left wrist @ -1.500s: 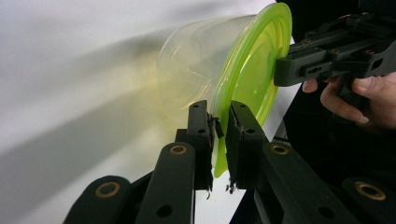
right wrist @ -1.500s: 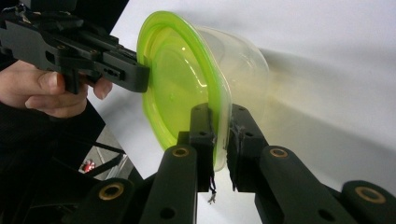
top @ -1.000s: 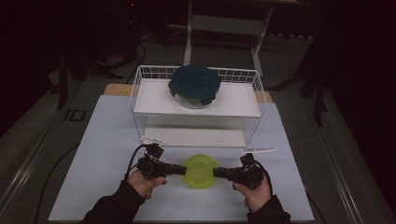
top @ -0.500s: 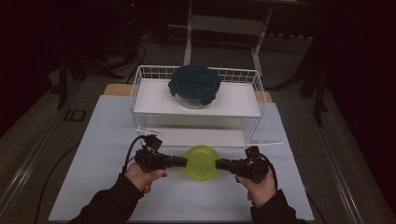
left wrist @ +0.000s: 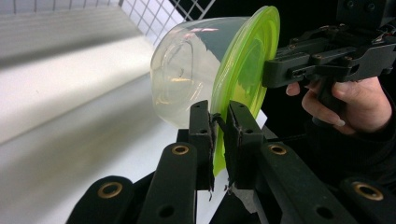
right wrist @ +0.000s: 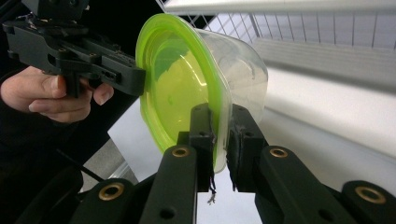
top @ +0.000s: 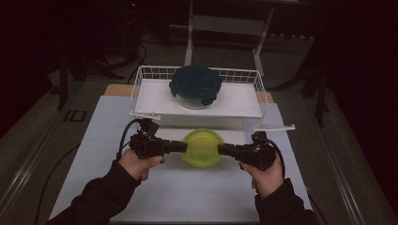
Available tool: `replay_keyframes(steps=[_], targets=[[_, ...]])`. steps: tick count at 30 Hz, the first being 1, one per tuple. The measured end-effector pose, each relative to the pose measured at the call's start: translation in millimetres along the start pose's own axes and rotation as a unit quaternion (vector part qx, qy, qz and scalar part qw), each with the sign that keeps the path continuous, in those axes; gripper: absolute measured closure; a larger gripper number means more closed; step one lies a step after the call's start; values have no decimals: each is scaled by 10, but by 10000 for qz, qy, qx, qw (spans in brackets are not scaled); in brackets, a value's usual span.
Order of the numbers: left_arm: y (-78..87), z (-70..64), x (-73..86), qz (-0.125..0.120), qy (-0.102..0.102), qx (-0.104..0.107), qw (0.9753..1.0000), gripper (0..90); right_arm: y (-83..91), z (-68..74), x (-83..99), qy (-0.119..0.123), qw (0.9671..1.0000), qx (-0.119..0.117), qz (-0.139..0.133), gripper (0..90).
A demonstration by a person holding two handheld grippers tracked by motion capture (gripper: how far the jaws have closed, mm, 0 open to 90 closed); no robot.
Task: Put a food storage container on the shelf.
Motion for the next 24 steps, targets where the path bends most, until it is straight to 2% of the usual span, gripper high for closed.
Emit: replay_keyframes(steps=[14,24], targets=[[353,-103,-345,-381,-118,-103,9992,815,158,185,-490,228,9995,43,-220,814],[549,-138,-596,-527,-196,-271,9980,815,215,224,-825,331,9989,81,-310,813]])
Point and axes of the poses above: each handheld gripper's, and its own axes: y roughly backward along the jaws, x roughly out of its underside, z roughly to its left, the point moved 6 cm from there along -y, roughly forward along the jaws, and after that the axes turned 10 degrees about z, right-handed, at the moved point
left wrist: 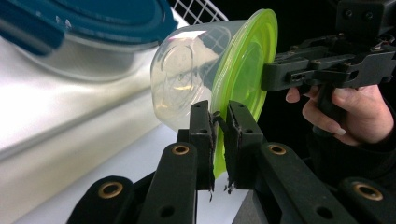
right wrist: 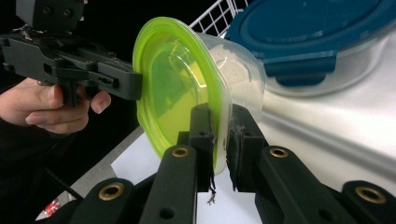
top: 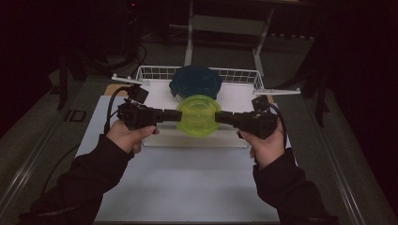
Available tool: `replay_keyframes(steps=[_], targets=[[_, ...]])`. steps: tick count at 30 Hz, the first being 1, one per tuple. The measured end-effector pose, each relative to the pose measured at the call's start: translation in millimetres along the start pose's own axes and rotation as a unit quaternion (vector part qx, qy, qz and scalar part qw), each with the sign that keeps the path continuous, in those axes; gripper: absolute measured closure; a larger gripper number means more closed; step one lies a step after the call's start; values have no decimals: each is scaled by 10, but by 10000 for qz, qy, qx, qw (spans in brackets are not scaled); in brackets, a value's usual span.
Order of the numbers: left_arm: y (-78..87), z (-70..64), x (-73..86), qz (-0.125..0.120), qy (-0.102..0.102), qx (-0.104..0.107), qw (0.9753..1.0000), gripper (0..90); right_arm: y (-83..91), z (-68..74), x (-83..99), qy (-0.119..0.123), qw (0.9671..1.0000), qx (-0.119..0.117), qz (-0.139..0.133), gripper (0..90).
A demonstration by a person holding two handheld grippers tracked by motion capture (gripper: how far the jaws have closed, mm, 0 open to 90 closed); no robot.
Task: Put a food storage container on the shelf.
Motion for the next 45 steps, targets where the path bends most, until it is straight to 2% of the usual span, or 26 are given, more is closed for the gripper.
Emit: replay_keyframes(steps=[6,10,17,25,35,44,45], targets=[[92,-15,-143,-76,-58,-125,9999,815,22,12,-165,84,10000,19,-35,812],[175,-24,-290,-114,-99,-257,9996,815,23,-1,-336,150,9998,-6,-104,810],[217,47,-451,-181,-43,-272,9995,815,14,-35,-528,134,9998,28,-149,809],[175,158,-573,-222,48,-383,9990,815,-59,-154,-675,48,9998,141,-103,806],[53,296,-684,-216,206,-398,9988,814,-128,-333,-764,-84,9994,318,-56,801],[18,393,-761,-283,365,-349,9983,809,-181,-431,-876,-184,9992,355,-6,794],[14,416,-771,-257,413,-278,9984,809,-182,-432,-886,-191,9991,375,13,792]])
Point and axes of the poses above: each handheld gripper's, and its own axes: y roughly backward along the jaws, x roughly out of its underside, z roughly to its left, the point moved 6 cm from there along -y, roughly forward along the jaws, and after that the axes turned 10 degrees about z, right-handed, at the moved point
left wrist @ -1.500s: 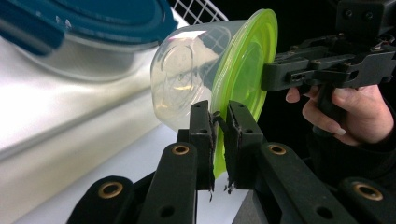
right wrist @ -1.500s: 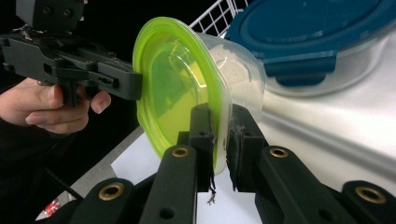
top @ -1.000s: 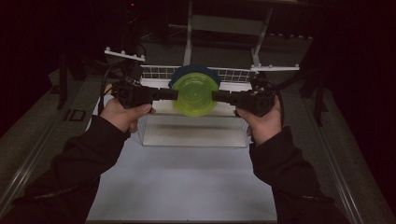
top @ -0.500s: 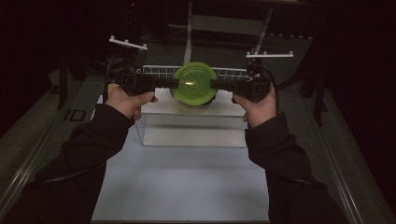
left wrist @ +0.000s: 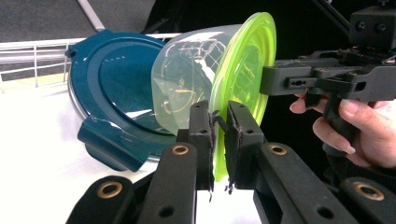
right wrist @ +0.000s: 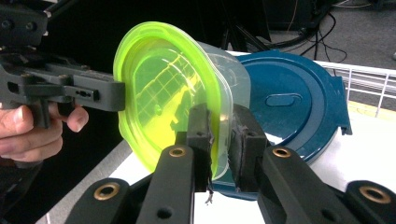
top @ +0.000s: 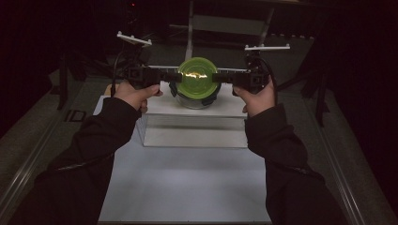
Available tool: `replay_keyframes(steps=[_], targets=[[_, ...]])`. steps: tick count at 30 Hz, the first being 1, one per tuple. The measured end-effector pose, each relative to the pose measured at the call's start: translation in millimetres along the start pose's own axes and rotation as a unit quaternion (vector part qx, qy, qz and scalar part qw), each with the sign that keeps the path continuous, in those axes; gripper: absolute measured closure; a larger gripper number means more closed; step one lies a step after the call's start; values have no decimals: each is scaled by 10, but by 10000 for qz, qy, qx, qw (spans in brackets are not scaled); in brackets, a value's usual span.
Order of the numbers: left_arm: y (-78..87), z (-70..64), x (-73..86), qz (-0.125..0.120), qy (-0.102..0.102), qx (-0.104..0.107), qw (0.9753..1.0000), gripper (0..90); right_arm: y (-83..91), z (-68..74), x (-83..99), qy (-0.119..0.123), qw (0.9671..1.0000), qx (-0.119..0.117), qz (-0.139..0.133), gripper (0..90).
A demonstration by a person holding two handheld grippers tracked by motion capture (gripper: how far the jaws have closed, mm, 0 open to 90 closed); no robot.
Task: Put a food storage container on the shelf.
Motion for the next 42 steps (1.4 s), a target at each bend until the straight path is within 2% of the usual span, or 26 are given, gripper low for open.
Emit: replay_keyframes(steps=[7,9,11,15,17,18,21,23,28,32,37,42], targets=[[-23,16,-35,-71,74,-3,9999,792,-14,-35,-65,-193,9998,33,-7,774],[-41,43,-54,-126,145,-29,9998,762,-18,-65,-90,-261,9996,66,-36,729],[-49,49,-60,-114,156,-20,9998,737,-21,-77,-100,-290,9995,79,-49,728],[-67,69,-107,-239,170,-65,9995,715,-35,-115,-140,-341,9993,149,-55,727],[-81,91,-138,-299,240,-45,9993,714,-41,-134,-157,-399,9991,160,-68,726],[-94,112,-176,-371,288,-70,9989,714,-50,-153,-175,-461,9987,179,-85,730],[-121,129,-213,-377,301,-134,9987,714,-56,-163,-195,-497,9985,217,-107,729],[-158,164,-242,-431,342,-250,9982,714,-69,-175,-221,-543,9981,245,-125,719],[-236,229,-291,-486,485,-160,9975,710,-70,-233,-268,-737,9968,209,-223,721],[-251,246,-323,-481,534,-249,9971,697,-88,-264,-309,-814,9962,262,-135,712],[-258,240,-322,-466,493,-295,9973,658,-118,-281,-345,-818,9959,373,-52,707],[-248,266,-316,-541,565,-357,9963,597,-172,-311,-378,-917,9954,274,-106,635]])
Point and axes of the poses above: each handheld gripper's, and its own axes: y roughly backward along the jaws, x roughly out of its underside, z roughly to its left, the point moved 6 cm from there along -y, roughly forward along the jaws, and after that the axes turned 10 degrees about z, right-handed, at the moved point
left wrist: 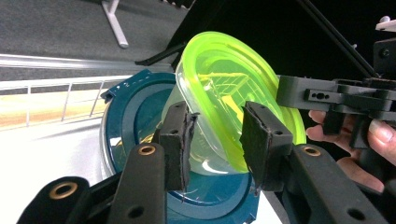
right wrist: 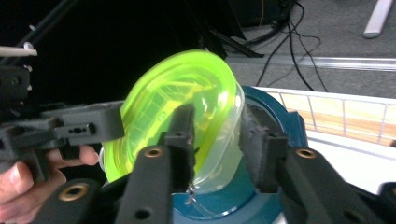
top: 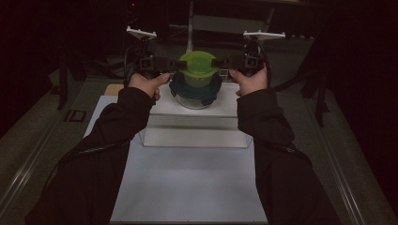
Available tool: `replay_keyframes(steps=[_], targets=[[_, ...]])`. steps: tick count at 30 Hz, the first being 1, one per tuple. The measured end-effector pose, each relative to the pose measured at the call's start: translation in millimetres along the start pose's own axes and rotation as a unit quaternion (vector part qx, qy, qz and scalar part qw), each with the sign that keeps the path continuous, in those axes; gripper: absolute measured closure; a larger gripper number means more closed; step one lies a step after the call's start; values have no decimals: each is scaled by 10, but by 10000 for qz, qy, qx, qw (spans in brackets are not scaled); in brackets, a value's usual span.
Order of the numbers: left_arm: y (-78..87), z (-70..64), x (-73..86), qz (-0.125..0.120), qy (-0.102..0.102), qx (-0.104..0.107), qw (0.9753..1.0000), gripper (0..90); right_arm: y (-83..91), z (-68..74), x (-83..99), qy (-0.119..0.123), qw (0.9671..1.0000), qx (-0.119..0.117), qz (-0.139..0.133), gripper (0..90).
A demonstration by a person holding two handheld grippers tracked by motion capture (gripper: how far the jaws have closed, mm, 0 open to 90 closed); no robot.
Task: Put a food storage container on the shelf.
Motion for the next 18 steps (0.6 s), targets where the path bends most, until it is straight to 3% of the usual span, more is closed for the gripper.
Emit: replay_keyframes(steps=[7,11,12,14,16,17,18], targets=[[32,9,3,-13,-51,-50,10000,474,-32,-46,-26,-51,10000,1,-22,529],[58,36,8,-106,-51,-79,9999,395,18,-40,-22,109,9999,74,-79,437],[90,44,27,-142,71,-98,9998,397,36,-30,-20,149,9998,80,-114,388],[114,26,51,-204,54,-143,9997,401,54,-20,-17,194,9997,73,-153,360],[166,-51,104,-239,-176,-94,9995,388,101,23,21,408,9990,-46,-191,298],[166,-51,104,-239,-176,-94,9995,376,115,38,36,457,9987,-66,-218,290],[201,-106,145,-264,-394,25,9989,371,127,50,54,509,9984,-74,-228,276]])
Point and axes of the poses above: each handheld gripper's, and its own axes: y roughly backward along the jaws, x roughly out of its underside, z roughly to its left, the point moved 6 cm from there along -y, roughly forward along the jaws, and after that the axes turned 10 degrees about z, right-handed, at the moved point
